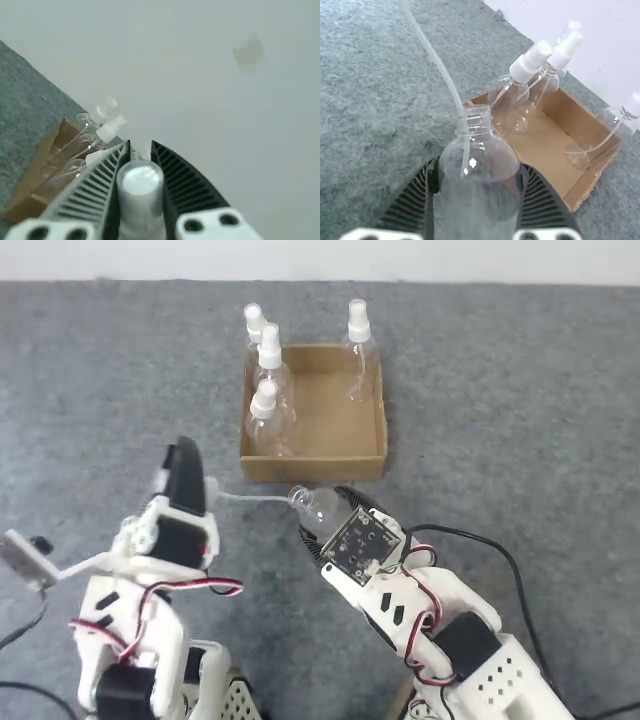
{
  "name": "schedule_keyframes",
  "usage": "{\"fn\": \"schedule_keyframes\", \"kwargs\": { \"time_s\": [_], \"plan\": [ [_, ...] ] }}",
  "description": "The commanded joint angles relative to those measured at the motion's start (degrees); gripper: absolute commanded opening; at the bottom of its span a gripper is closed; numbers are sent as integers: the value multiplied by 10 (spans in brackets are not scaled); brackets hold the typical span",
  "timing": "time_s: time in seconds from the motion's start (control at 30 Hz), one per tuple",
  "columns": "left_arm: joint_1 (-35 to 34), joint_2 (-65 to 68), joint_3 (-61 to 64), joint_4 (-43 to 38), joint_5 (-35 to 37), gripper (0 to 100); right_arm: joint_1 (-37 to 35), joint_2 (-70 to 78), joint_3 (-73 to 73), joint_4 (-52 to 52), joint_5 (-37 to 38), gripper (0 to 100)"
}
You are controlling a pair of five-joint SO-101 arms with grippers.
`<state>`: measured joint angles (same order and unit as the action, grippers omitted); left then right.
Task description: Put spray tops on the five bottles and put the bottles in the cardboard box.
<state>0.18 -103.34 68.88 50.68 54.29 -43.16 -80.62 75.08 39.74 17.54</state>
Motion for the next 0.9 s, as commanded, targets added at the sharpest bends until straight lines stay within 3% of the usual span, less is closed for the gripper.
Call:
{"fn": "schedule_keyframes", "kwargs": {
  "time_s": [0.0,0.33,0.53,0.87],
  "plan": [
    [14,-11,-4,-4,-8,13,-7,-22,-7,-12,30,6],
    [16,-11,68,-77,-6,13,-80,-22,15,-15,81,6],
    [17,-11,76,-67,-6,13,-78,-22,31,-65,81,6],
    [88,-11,75,-16,-25,13,-77,-22,46,-102,81,6]
  ]
}}
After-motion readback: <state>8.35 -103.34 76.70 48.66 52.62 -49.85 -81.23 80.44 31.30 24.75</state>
